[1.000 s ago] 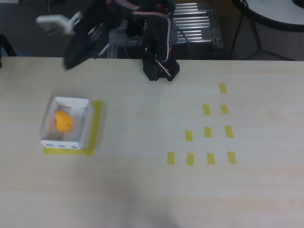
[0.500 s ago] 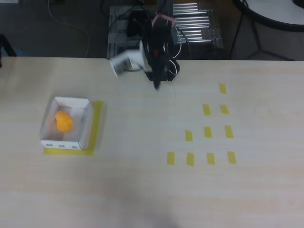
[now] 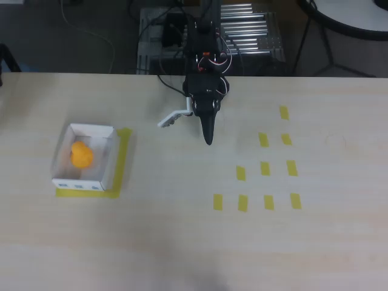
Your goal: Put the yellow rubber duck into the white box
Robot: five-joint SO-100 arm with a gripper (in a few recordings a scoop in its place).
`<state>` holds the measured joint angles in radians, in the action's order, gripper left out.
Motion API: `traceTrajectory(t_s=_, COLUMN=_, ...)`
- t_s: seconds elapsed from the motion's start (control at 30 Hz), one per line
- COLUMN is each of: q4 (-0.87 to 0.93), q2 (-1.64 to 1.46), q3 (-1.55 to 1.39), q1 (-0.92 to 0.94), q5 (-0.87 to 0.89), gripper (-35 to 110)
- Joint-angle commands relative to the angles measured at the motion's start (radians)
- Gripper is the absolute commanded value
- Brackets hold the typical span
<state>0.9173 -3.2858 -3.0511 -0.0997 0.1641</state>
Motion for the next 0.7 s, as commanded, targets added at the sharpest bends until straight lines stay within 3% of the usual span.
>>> traceTrajectory(t_s=0.0, q4=0.009, q2=-0.051, q3=-0.034, q1=0.018, q5=0.028, gripper=0)
traceTrajectory(t_s=0.67, q4=0.015, q2=-0.051, q3=-0.034, q1=0.032, q5=0.031, gripper=0)
